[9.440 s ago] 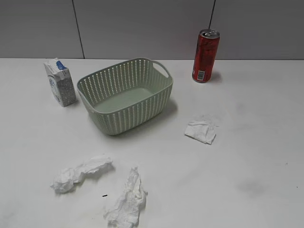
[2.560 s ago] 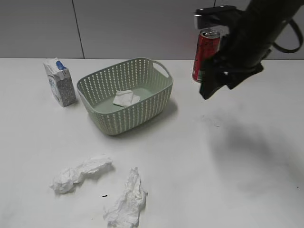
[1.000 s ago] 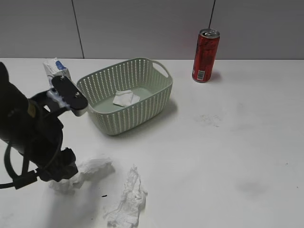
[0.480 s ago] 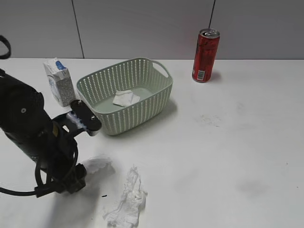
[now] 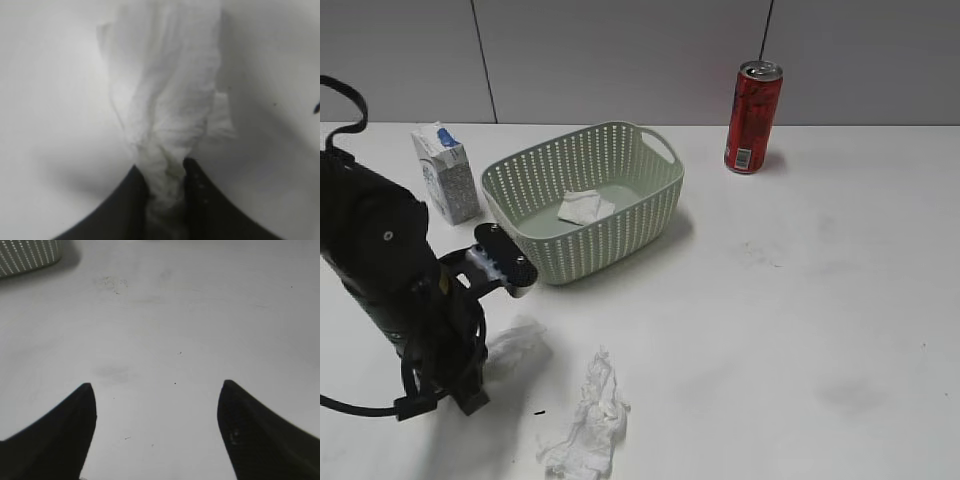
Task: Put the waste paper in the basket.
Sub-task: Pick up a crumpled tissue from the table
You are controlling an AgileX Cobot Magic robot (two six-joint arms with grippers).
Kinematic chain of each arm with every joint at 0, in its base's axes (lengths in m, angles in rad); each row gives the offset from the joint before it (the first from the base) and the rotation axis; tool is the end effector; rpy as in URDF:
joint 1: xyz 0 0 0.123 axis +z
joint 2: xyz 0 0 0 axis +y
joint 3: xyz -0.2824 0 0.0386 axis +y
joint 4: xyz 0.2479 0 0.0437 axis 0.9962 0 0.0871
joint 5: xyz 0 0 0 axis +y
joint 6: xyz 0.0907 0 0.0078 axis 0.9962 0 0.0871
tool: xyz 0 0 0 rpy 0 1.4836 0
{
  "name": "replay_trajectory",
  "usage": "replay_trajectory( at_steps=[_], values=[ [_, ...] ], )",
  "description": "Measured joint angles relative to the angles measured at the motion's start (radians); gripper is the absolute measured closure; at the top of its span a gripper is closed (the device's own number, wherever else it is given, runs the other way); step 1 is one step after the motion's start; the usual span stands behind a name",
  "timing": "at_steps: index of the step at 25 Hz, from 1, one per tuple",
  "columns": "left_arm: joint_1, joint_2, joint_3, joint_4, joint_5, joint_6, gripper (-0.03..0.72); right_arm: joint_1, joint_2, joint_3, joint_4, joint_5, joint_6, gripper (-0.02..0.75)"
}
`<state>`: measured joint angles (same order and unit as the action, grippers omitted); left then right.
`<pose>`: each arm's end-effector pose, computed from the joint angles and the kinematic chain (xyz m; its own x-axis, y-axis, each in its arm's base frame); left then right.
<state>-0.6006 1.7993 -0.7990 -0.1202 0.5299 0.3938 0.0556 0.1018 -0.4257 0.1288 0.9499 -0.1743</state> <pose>0.2311 -0.1650 0.1142 -0.6206 0.7711 -0.1423 0.7807 0.6246 -0.0202 0.0213 0.0107 0.2642 -0.4921 -0.1259 -0.8614 -0.1946 0.9803 -0.0321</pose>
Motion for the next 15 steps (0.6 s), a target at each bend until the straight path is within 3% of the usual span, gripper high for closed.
replay_trajectory(
  at_steps=[2, 4, 11, 15],
  values=[
    [0.000, 0.001, -0.014, 0.009, 0.037, 0.000, 0.600, 0.000, 0.000, 0.000, 0.000, 0.000, 0.000, 0.167],
    [0.000, -0.002, -0.035, 0.014, 0.076, 0.000, 0.657, 0.000, 0.000, 0.000, 0.000, 0.000, 0.001, 0.167],
    [0.000, -0.094, -0.210, 0.054, 0.238, 0.000, 0.674, 0.000, 0.000, 0.000, 0.001, 0.000, 0.001, 0.206],
    [0.000, -0.148, -0.370, 0.058, 0.219, 0.000, 0.675, 0.000, 0.000, 0.000, 0.001, 0.000, 0.001, 0.230]
  ],
)
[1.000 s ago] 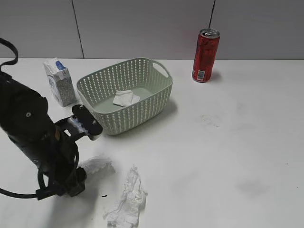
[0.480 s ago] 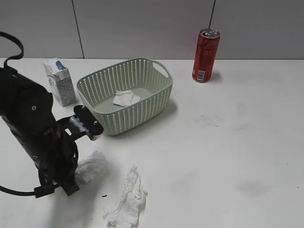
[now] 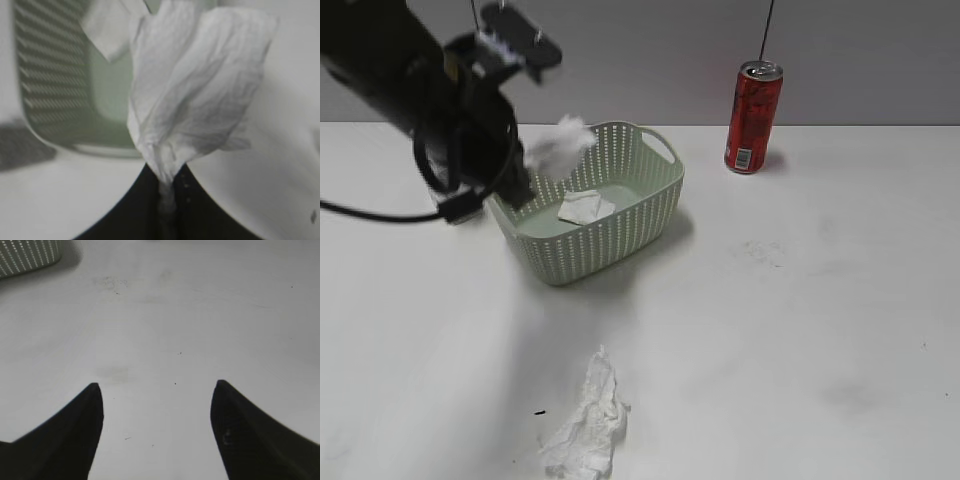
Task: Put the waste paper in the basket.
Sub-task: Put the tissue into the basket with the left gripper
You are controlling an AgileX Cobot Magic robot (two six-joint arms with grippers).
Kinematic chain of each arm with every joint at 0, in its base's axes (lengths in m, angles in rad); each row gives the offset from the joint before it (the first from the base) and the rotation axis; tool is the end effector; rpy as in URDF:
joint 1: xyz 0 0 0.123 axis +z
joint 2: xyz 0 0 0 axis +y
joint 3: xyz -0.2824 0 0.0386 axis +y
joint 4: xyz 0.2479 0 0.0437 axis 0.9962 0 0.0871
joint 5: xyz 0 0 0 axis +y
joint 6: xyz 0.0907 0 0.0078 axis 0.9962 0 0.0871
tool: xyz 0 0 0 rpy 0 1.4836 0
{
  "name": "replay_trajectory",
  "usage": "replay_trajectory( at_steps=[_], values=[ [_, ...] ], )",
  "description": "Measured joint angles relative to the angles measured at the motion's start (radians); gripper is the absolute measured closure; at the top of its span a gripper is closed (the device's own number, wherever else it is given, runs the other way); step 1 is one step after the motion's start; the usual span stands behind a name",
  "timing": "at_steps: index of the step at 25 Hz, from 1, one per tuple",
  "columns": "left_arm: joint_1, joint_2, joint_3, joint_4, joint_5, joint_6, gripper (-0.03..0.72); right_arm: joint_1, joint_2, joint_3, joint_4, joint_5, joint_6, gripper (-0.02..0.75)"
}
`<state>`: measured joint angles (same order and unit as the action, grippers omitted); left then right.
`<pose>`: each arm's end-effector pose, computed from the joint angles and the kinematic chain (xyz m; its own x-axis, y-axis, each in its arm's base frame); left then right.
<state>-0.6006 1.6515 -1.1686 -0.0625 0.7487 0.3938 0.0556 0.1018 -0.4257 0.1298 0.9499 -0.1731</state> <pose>0.2772 -0.1946 0.2421 -0.5083 0.7612 -0.4028 0.8005 0.5901 0.1050 0.0213 0.0108 0.2642 -0.4923 -0.1242 -0.8615 -0.1944 0.9804 -0.0302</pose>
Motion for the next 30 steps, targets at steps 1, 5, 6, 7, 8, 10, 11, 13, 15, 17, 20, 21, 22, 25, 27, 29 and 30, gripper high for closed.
replay_trajectory(
  at_steps=[1, 5, 6, 7, 8, 10, 11, 13, 15, 17, 20, 21, 22, 25, 27, 29, 30],
  values=[
    [0.000, -0.006, -0.037, 0.000, -0.043, 0.000, 0.674, 0.000, 0.000, 0.000, 0.000, 0.000, 0.000, 0.232],
    [0.000, 0.003, -0.105, 0.005, -0.328, 0.000, 0.676, 0.000, 0.000, 0.000, 0.000, 0.000, 0.000, 0.236],
    [0.000, 0.016, -0.107, 0.005, -0.412, 0.000, 0.676, 0.000, 0.000, 0.000, 0.000, 0.000, 0.000, 0.237],
    [0.000, 0.031, -0.108, 0.006, -0.473, 0.000, 0.676, 0.000, 0.000, 0.000, 0.000, 0.000, 0.000, 0.237],
    [0.000, 0.054, -0.108, 0.007, -0.538, 0.000, 0.676, 0.000, 0.000, 0.000, 0.000, 0.000, 0.000, 0.237],
    [0.000, 0.113, -0.108, 0.007, -0.630, 0.001, 0.676, 0.000, 0.000, 0.000, 0.000, 0.000, 0.000, 0.237],
    [0.000, 0.140, -0.108, 0.007, -0.652, 0.001, 0.676, 0.000, 0.000, 0.000, 0.000, 0.000, 0.000, 0.237],
    [0.000, 0.205, -0.108, 0.007, -0.673, 0.001, 0.676, 0.000, 0.000, 0.000, 0.000, 0.000, 0.000, 0.238],
    [0.000, 0.260, -0.108, 0.007, -0.672, 0.001, 0.676, 0.000, 0.000, 0.000, 0.000, 0.000, 0.000, 0.238],
    [0.000, 0.311, -0.107, 0.007, -0.650, 0.001, 0.662, 0.000, 0.000, 0.000, 0.000, 0.000, 0.000, 0.238],
    [0.000, 0.350, -0.107, 0.006, -0.602, 0.001, 0.534, 0.000, 0.000, 0.000, 0.000, 0.000, 0.000, 0.238],
    [0.000, 0.352, -0.107, 0.006, -0.588, 0.001, 0.449, 0.000, 0.000, 0.000, 0.000, 0.000, 0.000, 0.238],
    [0.000, 0.352, -0.107, 0.006, -0.583, 0.001, 0.352, 0.000, 0.000, 0.000, 0.000, 0.000, 0.000, 0.238],
    [0.000, 0.348, -0.118, 0.006, -0.564, 0.001, 0.104, 0.000, 0.000, 0.000, 0.000, 0.000, 0.000, 0.238],
    [0.000, 0.338, -0.135, 0.006, -0.524, 0.001, 0.043, 0.000, 0.000, 0.000, 0.000, 0.000, 0.000, 0.238],
    [0.000, 0.324, -0.161, 0.007, -0.459, 0.001, 0.035, 0.000, 0.000, 0.000, 0.000, 0.000, 0.000, 0.238],
    [0.000, 0.313, -0.180, 0.009, -0.416, 0.001, 0.035, 0.000, 0.000, 0.000, 0.000, 0.000, 0.000, 0.238]
  ],
)
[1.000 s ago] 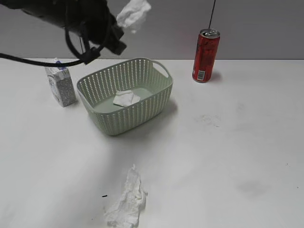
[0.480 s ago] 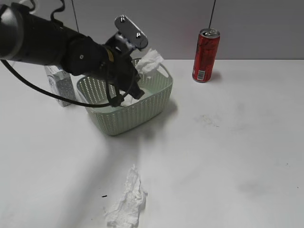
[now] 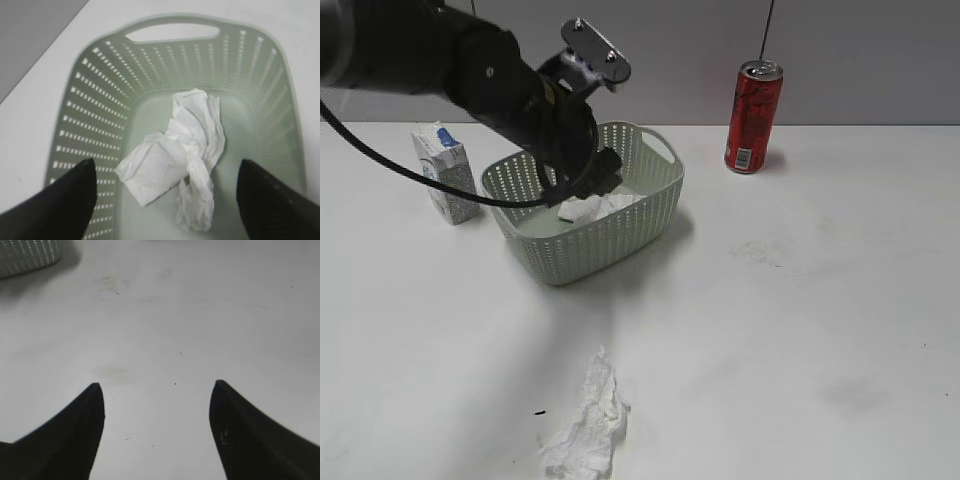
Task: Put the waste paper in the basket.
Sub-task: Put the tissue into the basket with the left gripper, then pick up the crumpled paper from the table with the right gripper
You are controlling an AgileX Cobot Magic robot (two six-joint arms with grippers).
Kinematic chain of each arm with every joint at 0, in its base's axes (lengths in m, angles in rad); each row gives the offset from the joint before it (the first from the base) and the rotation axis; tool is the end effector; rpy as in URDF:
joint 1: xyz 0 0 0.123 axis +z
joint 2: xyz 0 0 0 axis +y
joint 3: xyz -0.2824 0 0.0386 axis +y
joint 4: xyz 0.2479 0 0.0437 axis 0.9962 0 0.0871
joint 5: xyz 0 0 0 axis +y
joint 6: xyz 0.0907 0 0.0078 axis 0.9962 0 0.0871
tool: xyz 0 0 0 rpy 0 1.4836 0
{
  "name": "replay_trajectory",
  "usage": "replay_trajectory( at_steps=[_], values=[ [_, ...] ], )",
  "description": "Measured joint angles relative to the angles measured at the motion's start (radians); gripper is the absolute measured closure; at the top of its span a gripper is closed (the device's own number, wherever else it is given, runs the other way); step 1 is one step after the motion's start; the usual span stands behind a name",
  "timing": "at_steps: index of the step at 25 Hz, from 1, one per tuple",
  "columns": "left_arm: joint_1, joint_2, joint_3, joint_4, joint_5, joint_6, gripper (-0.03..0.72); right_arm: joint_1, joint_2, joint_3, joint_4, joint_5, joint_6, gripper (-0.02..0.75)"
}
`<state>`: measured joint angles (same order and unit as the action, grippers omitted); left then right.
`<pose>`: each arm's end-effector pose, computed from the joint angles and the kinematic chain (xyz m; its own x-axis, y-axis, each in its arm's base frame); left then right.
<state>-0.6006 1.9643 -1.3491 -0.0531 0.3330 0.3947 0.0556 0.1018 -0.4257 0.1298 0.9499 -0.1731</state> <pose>0.3546 -0.2448 0.1925 -0.3948 0.6797 -0.6181 0.7519 0.6257 0.2078 0.0213 0.0108 0.2642 -0.4923 -0.1242 -0.8615 -0.1944 0.9804 -0.0302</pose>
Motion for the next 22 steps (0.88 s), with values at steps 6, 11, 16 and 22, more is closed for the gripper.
replay_trajectory(
  at_steps=[6, 11, 16, 22],
  values=[
    [0.041, -0.076, -0.152, 0.000, 0.331, -0.059, 0.057, 0.000, 0.000, 0.000, 0.000, 0.000, 0.000, 0.238],
    [0.145, -0.153, -0.227, -0.002, 0.585, -0.110, 0.086, 0.000, 0.002, 0.000, 0.000, -0.001, 0.001, 0.238],
    [0.254, -0.251, -0.229, -0.002, 0.769, -0.153, 0.098, 0.000, 0.078, -0.012, 0.000, -0.008, 0.001, 0.238],
    [0.337, -0.368, -0.199, -0.002, 0.862, -0.159, 0.098, 0.000, 0.220, -0.068, 0.022, -0.098, 0.005, 0.195]
  ],
)
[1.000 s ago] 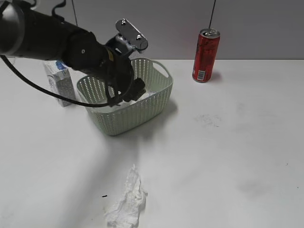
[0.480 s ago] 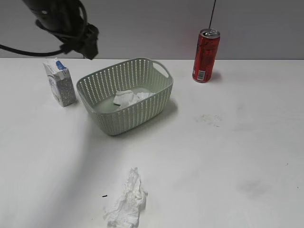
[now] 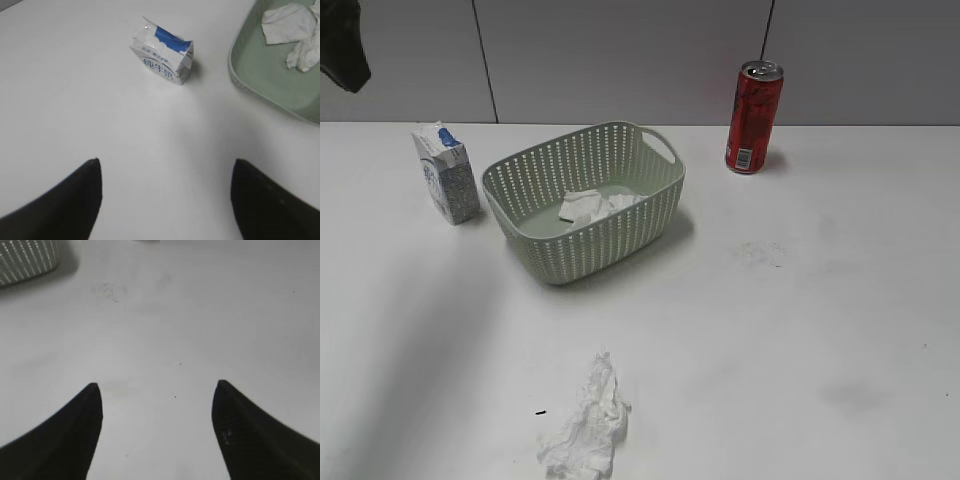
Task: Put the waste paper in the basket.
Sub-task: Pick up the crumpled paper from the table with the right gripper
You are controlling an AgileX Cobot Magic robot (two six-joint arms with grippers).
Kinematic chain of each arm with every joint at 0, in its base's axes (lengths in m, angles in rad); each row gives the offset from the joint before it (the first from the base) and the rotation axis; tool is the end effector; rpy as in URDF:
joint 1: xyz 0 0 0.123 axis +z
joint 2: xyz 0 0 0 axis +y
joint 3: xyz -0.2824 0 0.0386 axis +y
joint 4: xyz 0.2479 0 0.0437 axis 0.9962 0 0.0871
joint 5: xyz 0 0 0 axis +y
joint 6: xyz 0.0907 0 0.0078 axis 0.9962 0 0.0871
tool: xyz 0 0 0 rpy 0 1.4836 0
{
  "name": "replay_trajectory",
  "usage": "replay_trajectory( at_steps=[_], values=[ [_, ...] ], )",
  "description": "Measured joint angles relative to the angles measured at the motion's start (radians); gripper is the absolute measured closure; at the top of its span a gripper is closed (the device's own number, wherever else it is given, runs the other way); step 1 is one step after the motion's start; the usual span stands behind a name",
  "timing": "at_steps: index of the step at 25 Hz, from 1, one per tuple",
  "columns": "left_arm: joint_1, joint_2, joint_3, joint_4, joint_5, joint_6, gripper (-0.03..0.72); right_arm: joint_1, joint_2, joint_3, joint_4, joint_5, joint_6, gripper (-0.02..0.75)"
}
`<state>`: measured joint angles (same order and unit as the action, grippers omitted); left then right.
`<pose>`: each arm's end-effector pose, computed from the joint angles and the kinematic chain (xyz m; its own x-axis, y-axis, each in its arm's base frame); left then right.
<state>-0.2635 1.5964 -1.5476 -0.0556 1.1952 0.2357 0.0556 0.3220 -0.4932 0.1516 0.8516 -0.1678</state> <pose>0.3194 -0.0910 0.3526 -0.8035 0.4377 -0.4036 0.4625 0.8857 0.0398 0.0557 0.0135 0.2840 -0.5421 -0.0973 -0.8347 -0.1866 0.9824 0.0067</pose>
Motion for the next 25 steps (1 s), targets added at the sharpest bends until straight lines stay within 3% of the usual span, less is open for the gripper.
replay_trajectory(
  at_steps=[5, 9, 16, 25],
  values=[
    [0.001, -0.167, 0.133, -0.041, -0.023, -0.034, 0.097, 0.001, 0.170, -0.047, 0.063, -0.027, -0.013, 0.120],
    [0.001, -0.329, 0.296, -0.064, -0.074, -0.044, 0.097, 0.015, 0.295, -0.092, 0.074, -0.049, -0.016, 0.116],
    [0.027, -0.613, 0.569, -0.060, -0.105, -0.060, 0.097, 0.114, 0.567, -0.198, 0.082, -0.043, -0.061, 0.136],
    [0.086, -1.012, 0.838, -0.057, -0.080, -0.063, 0.097, 0.356, 0.907, -0.369, 0.087, -0.044, -0.130, 0.143]
  ],
)
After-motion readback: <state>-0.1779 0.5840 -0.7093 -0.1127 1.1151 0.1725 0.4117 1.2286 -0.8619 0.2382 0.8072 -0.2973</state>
